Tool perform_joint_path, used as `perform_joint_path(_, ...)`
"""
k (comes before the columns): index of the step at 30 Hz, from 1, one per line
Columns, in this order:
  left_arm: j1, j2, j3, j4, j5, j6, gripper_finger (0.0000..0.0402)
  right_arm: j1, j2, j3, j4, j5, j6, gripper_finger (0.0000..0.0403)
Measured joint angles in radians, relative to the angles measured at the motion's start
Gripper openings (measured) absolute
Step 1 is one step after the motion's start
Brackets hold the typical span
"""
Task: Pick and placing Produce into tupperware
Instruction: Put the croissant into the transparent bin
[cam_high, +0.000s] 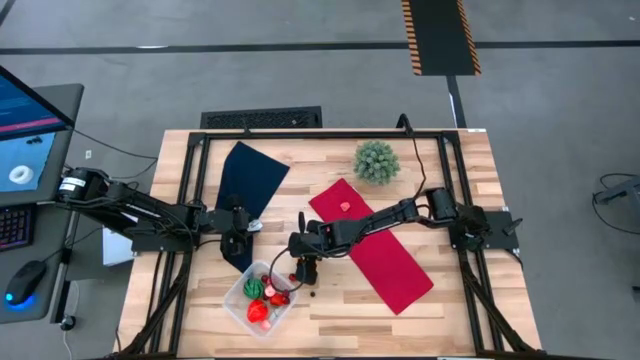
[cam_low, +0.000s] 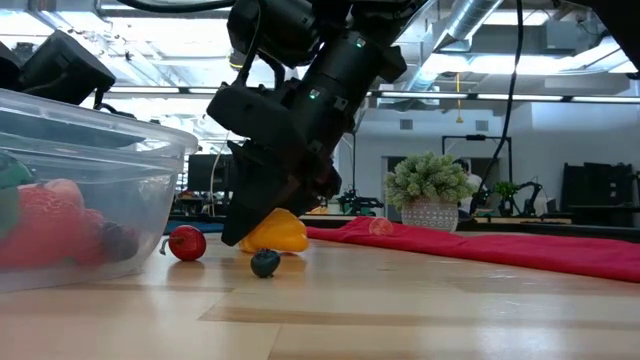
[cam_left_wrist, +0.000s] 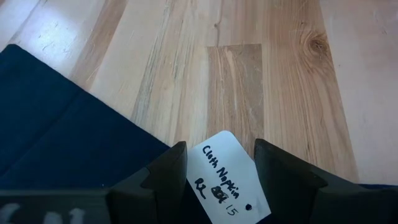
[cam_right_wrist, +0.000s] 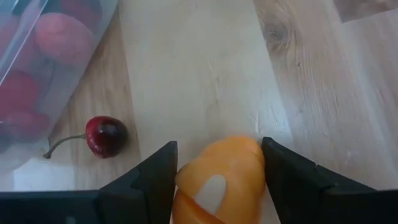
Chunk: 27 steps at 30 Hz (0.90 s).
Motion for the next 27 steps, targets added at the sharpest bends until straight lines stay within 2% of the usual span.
perform_joint_path(11,0.0,0.0,0.0,0.0,0.0,0.0,0.018,0.002,-0.016,-0.003,-0.016,-0.01,-0.028,0.0233)
perform_joint_path(15,0.0,0.0,0.0,0.0,0.0,0.0,0.018,0.004,-0.046,-0.008,-0.049,0.016,-0.049,0.0232)
perform_joint_path(22,0.0,0.0,0.0,0.003,0.0,0.0,0.018,0.005,-0.117,-0.003,-0.015,0.042,-0.085,0.0232)
perform_joint_path(27,0.0,0.0,0.0,0.001,0.0,0.0,0.018,0.003,-0.168,-0.003,0.081,0.043,-0.118,0.0233)
